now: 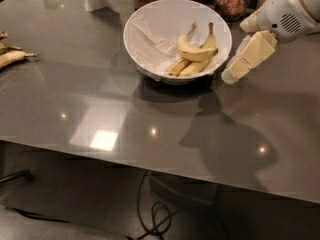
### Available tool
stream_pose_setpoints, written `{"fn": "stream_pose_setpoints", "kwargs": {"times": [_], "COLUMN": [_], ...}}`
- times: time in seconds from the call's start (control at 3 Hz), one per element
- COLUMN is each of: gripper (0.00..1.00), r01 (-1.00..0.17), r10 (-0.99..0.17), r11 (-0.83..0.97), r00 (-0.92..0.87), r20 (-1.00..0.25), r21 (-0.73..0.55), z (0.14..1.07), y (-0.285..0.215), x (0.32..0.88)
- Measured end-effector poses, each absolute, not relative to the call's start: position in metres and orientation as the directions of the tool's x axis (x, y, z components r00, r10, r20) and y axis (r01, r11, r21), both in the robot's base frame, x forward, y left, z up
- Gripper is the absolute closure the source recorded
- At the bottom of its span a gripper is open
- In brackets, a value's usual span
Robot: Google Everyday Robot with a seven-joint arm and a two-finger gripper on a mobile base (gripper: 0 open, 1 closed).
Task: Pick banana from white bowl
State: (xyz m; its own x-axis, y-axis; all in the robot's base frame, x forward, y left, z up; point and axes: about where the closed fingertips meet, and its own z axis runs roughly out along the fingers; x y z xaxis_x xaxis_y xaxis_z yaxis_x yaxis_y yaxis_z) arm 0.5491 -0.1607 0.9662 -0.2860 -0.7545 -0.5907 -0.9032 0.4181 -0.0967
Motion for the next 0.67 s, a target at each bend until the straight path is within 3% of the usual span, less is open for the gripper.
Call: {"fn": "stream_pose_setpoints", "kwargs": {"times": [0.67], "gripper": [0.0], "r01": [-0.903], "r10": [-0.69], "r11": [0.428], "r00": [-0.304], "r20": [-0.657], "r21": [-0.032], "z": [0.9618], "y": [-0.1467], "x": [0.573]}}
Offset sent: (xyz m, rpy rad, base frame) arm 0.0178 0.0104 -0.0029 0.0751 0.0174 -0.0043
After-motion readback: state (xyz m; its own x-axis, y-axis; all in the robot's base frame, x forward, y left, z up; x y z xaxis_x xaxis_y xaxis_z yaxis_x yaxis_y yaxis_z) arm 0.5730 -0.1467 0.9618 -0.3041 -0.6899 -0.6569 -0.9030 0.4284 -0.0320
